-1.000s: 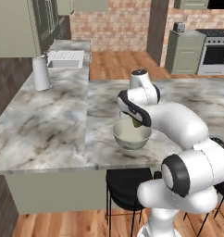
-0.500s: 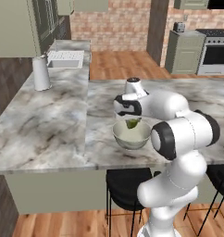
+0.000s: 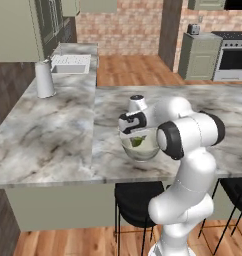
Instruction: There is a bowl on the dining counter. Grab a lemon wedge from the fridge and place it in the bowl. Then get the liquor bottle and glass cup from the cabinet and place them next to the bowl.
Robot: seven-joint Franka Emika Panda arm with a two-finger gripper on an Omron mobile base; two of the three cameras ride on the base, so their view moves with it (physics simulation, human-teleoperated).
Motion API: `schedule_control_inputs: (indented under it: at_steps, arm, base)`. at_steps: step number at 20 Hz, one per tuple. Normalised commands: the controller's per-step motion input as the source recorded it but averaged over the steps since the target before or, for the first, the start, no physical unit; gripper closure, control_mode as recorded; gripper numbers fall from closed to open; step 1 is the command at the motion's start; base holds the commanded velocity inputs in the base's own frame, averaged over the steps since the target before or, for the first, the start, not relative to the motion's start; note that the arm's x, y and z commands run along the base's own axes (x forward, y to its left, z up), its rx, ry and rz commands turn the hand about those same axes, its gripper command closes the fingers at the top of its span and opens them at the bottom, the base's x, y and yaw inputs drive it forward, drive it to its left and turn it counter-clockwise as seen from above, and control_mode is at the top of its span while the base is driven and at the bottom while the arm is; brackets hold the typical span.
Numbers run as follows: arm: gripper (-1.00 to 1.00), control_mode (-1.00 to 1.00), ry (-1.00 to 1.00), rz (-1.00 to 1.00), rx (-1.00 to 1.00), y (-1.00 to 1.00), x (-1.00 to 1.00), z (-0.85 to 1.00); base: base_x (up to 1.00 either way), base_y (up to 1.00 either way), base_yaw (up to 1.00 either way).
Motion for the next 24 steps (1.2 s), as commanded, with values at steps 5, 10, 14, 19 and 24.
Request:
schedule_control_inputs:
  at_steps: [5,10,14,19,24]
  arm:
    - [1.0,-1.0,0.02,-0.01,0.0,0.0,0.23,-0.22]
    - [1.0,-1.0,0.0,-0.02,0.03,0.0,0.05,-0.02]
    - [1.0,-1.0,0.0,-0.03,0.03,0.0,-0.09,0.0]
    - [-1.0,-1.0,0.0,-0.06,0.01,0.0,-0.21,0.0]
    - [-1.0,-1.0,-0.01,-0.1,0.03,-0.08,-0.27,0.14]
  base:
    - [0.0,0.0,0.0]
    - [0.0,0.0,0.0]
    - [0.0,0.0,0.0]
    - [0.0,0.0,0.0]
    - [0.0,0.0,0.0]
